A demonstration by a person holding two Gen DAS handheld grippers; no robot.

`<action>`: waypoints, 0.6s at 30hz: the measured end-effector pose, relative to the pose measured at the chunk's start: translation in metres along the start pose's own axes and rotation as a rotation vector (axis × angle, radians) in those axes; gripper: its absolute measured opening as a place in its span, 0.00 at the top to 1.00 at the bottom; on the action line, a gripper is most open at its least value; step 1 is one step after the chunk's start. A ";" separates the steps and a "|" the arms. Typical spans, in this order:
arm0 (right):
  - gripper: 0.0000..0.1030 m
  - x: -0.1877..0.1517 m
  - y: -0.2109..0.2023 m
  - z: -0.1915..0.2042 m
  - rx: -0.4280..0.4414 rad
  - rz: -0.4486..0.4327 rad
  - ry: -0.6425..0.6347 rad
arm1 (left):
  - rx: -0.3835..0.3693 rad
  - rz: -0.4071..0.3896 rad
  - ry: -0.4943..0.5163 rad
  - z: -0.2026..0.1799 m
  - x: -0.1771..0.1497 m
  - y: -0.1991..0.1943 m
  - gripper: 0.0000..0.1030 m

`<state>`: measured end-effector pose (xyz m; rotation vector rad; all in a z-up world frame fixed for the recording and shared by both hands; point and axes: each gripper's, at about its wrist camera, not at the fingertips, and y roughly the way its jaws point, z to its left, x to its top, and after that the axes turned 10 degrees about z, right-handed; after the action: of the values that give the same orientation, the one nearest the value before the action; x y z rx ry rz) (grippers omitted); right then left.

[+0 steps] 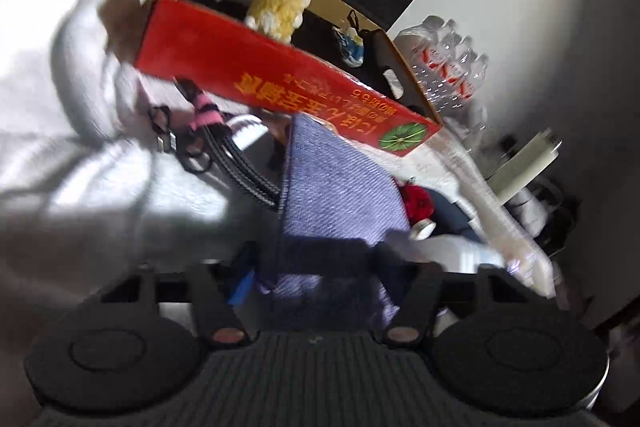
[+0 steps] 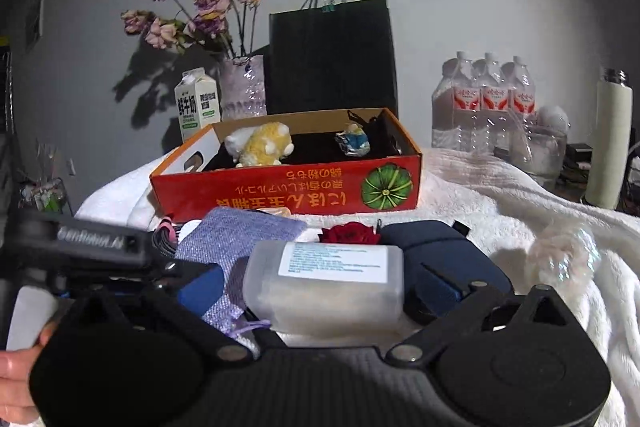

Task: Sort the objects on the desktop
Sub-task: 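Grasp the purple cloth pouch with the left tool while the right tool grasps the white plastic box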

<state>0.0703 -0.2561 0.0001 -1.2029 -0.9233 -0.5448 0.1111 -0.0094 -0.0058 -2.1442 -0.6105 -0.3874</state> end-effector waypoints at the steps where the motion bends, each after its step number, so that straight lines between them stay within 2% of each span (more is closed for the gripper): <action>1: 0.13 0.000 0.003 0.002 0.001 0.005 -0.012 | -0.028 0.011 -0.018 0.002 0.000 0.001 0.66; 2: 0.20 0.000 0.005 0.003 -0.009 0.018 -0.018 | -0.042 0.011 -0.032 0.003 -0.001 0.000 0.72; 5: 0.20 -0.001 0.006 -0.002 0.007 0.029 -0.004 | -0.023 -0.030 -0.027 -0.004 -0.010 -0.012 0.84; 7: 0.20 -0.003 0.004 -0.006 0.025 0.021 0.022 | -0.012 -0.076 -0.007 -0.011 -0.019 -0.026 0.88; 12: 0.20 -0.005 -0.014 -0.010 0.039 -0.014 0.059 | -0.037 -0.145 0.036 -0.024 -0.045 -0.078 0.89; 15: 0.21 -0.008 -0.044 -0.017 0.092 -0.054 0.105 | 0.002 -0.189 0.072 -0.029 -0.063 -0.104 0.89; 18: 0.21 -0.017 -0.074 -0.023 0.137 -0.068 0.164 | 0.047 -0.182 0.089 -0.033 -0.081 -0.117 0.89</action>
<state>0.0106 -0.3021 0.0245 -0.9910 -0.8498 -0.6154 -0.0229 0.0012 0.0520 -2.0216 -0.7586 -0.5585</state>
